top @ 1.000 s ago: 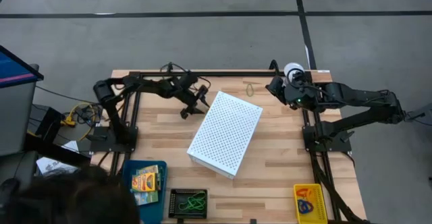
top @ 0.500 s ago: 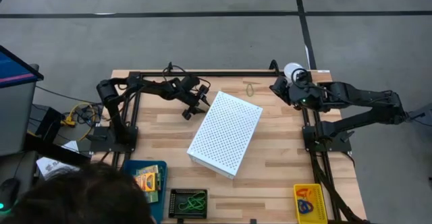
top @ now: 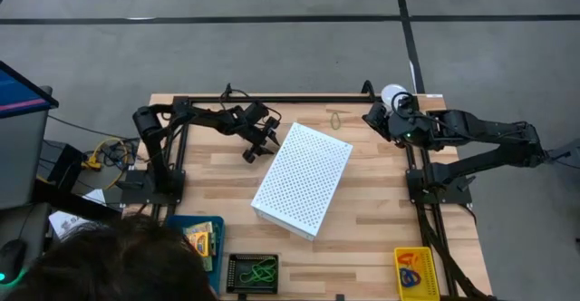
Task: Pick & Place Office Desk Supplies
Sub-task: Put the green rubber band into the black bin
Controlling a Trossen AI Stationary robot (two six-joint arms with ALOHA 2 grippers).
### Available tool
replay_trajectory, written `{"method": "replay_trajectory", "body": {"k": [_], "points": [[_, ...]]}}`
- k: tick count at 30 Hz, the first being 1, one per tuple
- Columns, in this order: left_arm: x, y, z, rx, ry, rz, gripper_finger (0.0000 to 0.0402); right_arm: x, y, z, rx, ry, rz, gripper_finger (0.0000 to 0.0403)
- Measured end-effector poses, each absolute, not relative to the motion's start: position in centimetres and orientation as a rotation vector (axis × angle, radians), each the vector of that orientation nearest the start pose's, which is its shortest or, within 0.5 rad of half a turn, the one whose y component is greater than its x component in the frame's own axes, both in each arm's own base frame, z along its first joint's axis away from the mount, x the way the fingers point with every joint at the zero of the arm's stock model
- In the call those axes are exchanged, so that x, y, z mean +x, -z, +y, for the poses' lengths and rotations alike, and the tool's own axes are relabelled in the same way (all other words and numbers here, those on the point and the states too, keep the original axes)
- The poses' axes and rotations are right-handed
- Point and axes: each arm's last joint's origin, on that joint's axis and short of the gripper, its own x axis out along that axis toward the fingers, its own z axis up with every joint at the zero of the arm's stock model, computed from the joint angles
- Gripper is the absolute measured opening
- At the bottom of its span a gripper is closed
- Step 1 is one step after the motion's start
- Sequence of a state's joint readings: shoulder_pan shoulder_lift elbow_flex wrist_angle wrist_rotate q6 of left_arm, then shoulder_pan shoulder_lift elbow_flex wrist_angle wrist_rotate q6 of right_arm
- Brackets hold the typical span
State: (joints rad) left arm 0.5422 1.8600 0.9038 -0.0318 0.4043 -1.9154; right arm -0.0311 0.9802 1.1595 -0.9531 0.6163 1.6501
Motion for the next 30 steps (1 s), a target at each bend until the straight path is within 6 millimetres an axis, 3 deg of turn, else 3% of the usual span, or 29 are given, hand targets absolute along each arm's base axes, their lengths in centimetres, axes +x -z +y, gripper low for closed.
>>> {"method": "replay_trajectory", "body": {"k": [17,25,30], "points": [[29.9,-10.8,16.4,-2.235,-1.011,0.463,0.0163,16.8,-36.2,-2.2,1.286,1.043,0.062,0.0191],[31.0,-8.5,16.3,-2.321,-0.967,0.492,0.0162,16.9,-36.2,-1.8,1.271,1.021,0.071,0.0191],[31.1,-8.3,16.2,-2.329,-0.987,0.472,0.0138,16.9,-36.3,-1.6,1.255,1.008,0.085,0.0191]]}}
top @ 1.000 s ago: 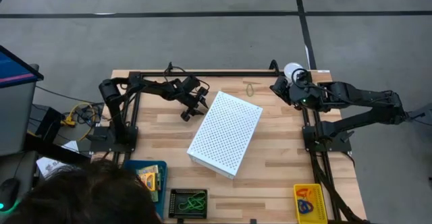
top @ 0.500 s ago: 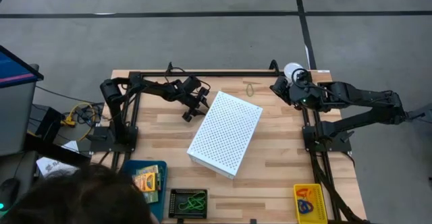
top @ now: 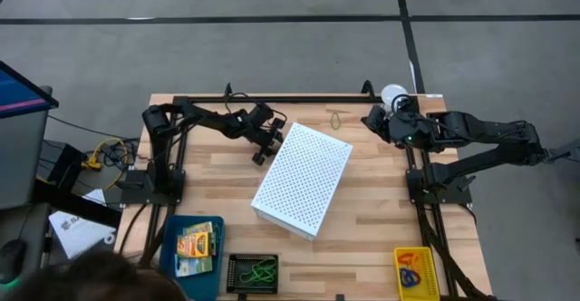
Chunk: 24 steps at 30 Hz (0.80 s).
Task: Pick & Place Office Desk Supplies
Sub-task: Put the green rubber band into the black bin
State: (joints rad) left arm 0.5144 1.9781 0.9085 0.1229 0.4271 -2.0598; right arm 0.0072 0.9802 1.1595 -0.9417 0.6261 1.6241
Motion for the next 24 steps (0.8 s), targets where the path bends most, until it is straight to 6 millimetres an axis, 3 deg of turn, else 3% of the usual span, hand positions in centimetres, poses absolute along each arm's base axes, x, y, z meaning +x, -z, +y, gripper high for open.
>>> {"method": "replay_trajectory", "body": {"k": [11,16,24], "points": [[30.9,-8.2,15.9,-2.336,-1.016,0.477,0.0008,17.0,-36.3,-1.5,1.246,1.001,0.091,0.0191],[30.9,-8.6,15.9,-2.281,-1.002,0.483,0.0003,17.0,-36.3,-1.5,1.254,0.996,0.082,0.0191],[29.9,-12.0,16.1,-2.133,-0.993,0.418,0.0001,17.1,-36.4,-1.7,1.265,1.002,0.062,0.0191]]}}
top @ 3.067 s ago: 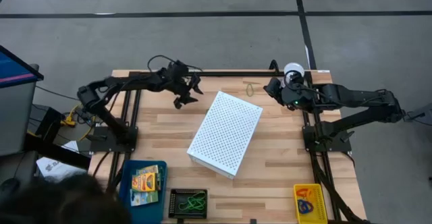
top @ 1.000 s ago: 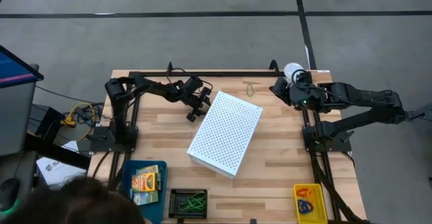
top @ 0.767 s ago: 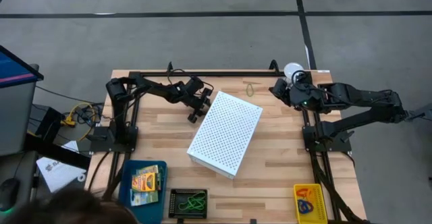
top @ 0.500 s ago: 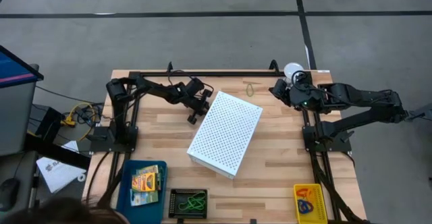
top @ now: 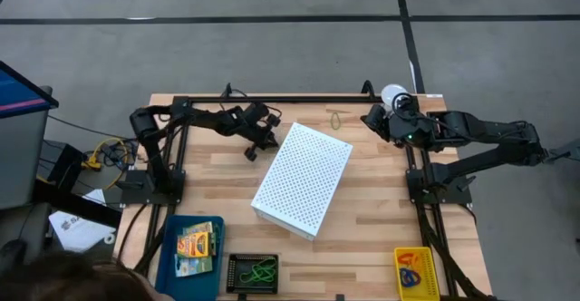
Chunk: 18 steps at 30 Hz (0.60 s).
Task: Pick & Place Office Desk Supplies
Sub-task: Put the green rubber band into the black bin
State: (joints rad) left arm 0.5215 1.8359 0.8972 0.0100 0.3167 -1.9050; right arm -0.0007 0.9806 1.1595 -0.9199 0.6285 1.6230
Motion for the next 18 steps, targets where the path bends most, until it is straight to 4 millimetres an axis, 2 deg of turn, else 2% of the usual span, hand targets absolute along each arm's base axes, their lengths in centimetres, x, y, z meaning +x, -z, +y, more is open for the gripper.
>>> {"method": "replay_trajectory", "body": {"k": [7,18], "points": [[28.2,-14.5,16.6,-1.945,-0.869,0.415,0.0001,17.0,-36.4,-2.1,1.262,1.02,0.051,0.0191],[23.9,-19.9,14.8,-1.532,-0.799,0.273,0.0,17.4,-36.8,-2.1,1.191,0.967,0.057,0.0191]]}}
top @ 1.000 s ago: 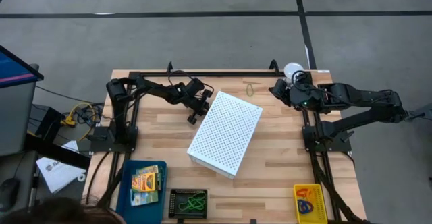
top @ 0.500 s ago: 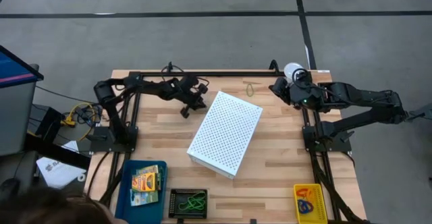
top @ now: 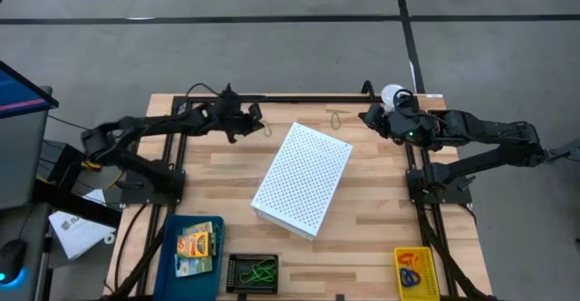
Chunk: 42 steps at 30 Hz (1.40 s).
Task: Pick & Place Office Desk Supplies
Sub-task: Put the green rubber band into the black bin
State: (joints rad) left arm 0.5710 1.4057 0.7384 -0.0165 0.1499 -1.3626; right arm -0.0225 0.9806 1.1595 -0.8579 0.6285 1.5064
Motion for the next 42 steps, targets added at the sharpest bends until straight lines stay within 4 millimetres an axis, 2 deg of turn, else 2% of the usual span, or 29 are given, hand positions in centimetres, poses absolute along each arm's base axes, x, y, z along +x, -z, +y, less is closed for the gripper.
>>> {"method": "replay_trajectory", "body": {"k": [8,13,16,19,24,28,37,42], "points": [[22.2,-24.9,11.8,-1.117,-0.563,0.236,0.0,17.2,-37.6,-1.6,1.09,0.862,0.091,0.0191],[21.1,-28.9,8.4,-0.872,-0.252,0.166,0.0,15.8,-38.2,-1.2,1.019,0.791,0.122,0.0191],[20.3,-30.5,6.3,-0.837,-0.127,0.128,0.0,14.8,-38.6,-1.1,0.966,0.753,0.139,0.0191],[19.9,-31.3,4.4,-0.877,-0.042,0.125,0.0,13.7,-38.8,-0.9,0.932,0.724,0.154,0.0191],[20.3,-31.5,0.6,-0.953,0.082,0.172,0.0,12.5,-39.2,-0.4,0.886,0.662,0.168,0.0191],[20.8,-31.0,-3.1,-1.025,0.111,0.23,0.0,12.0,-39.3,0.2,0.857,0.609,0.187,0.0191],[21.8,-29.2,-12.9,-1.182,0.159,0.348,0.0,11.9,-39.2,1.7,0.818,0.493,0.246,0.0191],[22.5,-28.4,-17.7,-1.224,0.123,0.465,0.0,12.0,-38.9,2.5,0.784,0.47,0.286,0.0191]]}}
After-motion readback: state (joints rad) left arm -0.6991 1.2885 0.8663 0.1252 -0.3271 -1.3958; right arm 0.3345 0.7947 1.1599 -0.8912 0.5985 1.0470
